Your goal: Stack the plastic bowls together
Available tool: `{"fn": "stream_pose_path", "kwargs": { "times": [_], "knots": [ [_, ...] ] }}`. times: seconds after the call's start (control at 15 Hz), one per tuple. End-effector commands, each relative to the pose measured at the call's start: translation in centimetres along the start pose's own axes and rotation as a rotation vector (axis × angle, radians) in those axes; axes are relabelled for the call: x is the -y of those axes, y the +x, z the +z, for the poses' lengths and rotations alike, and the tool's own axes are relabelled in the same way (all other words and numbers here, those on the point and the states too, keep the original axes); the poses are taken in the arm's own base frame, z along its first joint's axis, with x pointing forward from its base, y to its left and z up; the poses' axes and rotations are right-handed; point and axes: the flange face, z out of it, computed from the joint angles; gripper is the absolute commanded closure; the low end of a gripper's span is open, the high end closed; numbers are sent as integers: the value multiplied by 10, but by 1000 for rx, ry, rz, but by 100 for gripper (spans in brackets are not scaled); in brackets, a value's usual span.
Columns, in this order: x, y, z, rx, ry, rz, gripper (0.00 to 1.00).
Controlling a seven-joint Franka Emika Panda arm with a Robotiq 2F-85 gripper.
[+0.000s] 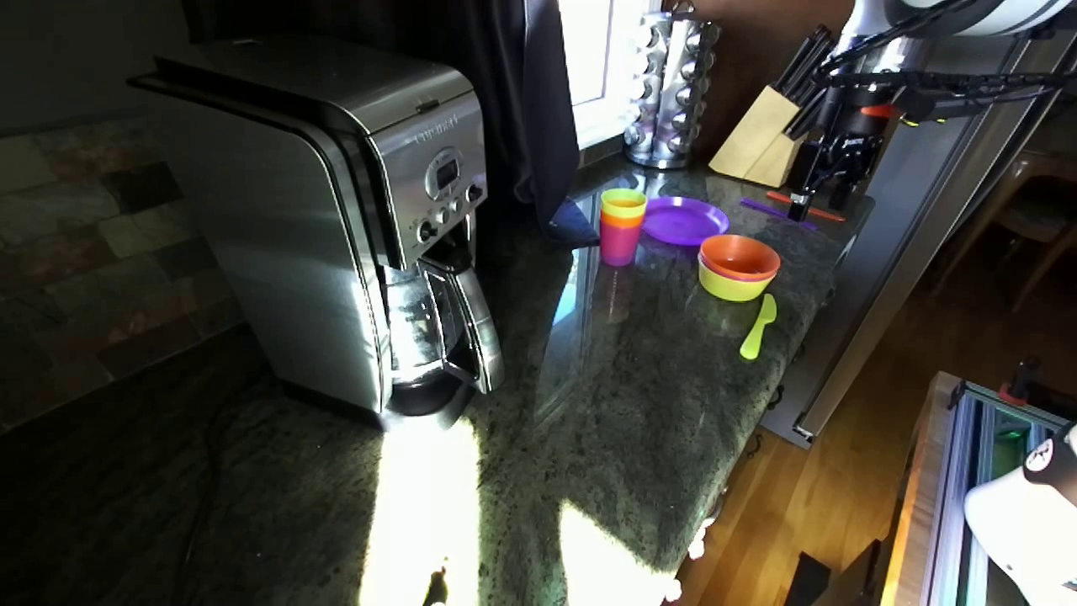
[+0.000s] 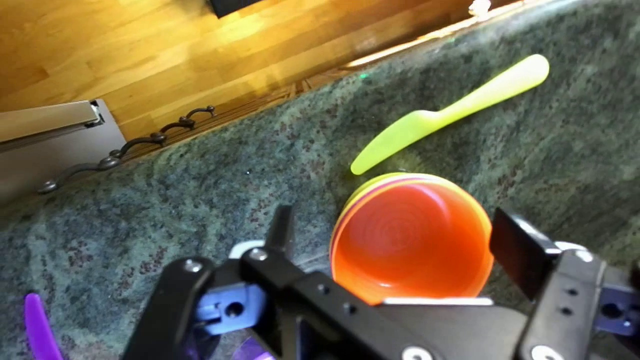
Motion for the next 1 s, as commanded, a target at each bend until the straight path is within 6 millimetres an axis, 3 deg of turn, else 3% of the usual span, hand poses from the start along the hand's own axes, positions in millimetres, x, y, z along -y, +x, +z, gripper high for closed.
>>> {"fn": "stream_pose_path", "kwargs": {
  "times": [0.0, 0.4, 0.93],
  "knots": [
    [16, -16, -22, 15, -99, -170, 0],
    [43, -24, -44, -60, -228, -402, 0],
    [57, -31, -55, -121, -185, -421, 0]
  ]
}}
